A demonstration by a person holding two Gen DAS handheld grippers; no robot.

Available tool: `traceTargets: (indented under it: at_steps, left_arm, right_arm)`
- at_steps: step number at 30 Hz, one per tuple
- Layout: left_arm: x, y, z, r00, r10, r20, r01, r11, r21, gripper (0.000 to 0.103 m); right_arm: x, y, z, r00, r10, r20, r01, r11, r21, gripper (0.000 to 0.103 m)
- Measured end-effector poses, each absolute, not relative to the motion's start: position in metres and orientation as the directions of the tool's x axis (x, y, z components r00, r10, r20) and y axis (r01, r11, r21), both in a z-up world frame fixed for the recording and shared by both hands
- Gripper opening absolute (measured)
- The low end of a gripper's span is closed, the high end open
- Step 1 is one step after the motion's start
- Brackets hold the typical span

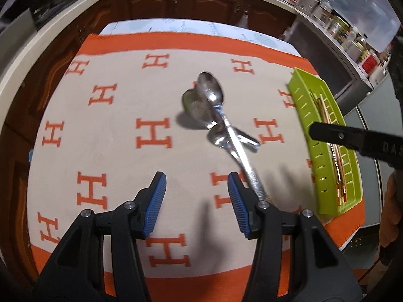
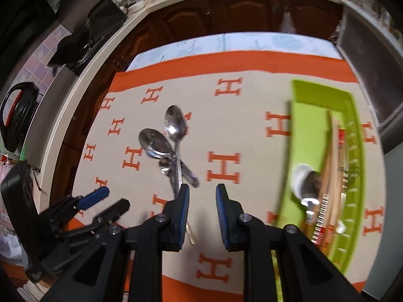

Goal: Organize utensils
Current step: 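Move both open grippers back to the remaining steel spoons, then grasp a steel spoon by its handle with the right gripper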

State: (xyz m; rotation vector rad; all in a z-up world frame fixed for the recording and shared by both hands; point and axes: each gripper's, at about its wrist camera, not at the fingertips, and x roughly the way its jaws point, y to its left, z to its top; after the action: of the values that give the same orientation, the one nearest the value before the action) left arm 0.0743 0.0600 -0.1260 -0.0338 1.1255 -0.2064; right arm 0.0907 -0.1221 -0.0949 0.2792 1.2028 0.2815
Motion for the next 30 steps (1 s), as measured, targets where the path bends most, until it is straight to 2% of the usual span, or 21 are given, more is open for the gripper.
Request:
traceTargets:
  at_steps: [13,19,21,23,30]
  left_arm:
    - [0.084,0.095,-0.146,0.417,-0.205,-0.885,0.085,0.979,-0.187,0.048]
    - [0.087,0.106,-0.155,0.401,-0.231,-0.887,0.066,0.973,-0.223,0.048]
    - [0.088,0.108,-0.157,0.402,-0.23,-0.886,0.064,0.973,-0.223,0.048]
    - [0.09,0.109,-0.158,0.402,-0.229,-0.887,0.063,0.973,-0.222,0.048]
    - [0.093,0.109,-0.161,0.398,-0.233,-0.887,0.073,0.972,-0.223,0.048]
  right_arm:
    - [0.165,-0.077,-0.152,0.196,0.439,-0.877,-0.028,0.897,0.442,0.022]
    - [0.177,-0.065,-0.165,0.171,0.418,-0.892,-0.033,0.907,0.419,0.021]
    - [0.177,-0.063,-0.168,0.175,0.416,-0.893,-0.036,0.909,0.416,0.018]
    - [0.177,-0.06,-0.168,0.173,0.421,-0.89,-0.048,0.907,0.419,0.007]
    - [0.168,-0.053,-0.161,0.199,0.398,-0.895,-0.093,0.917,0.387,0.006]
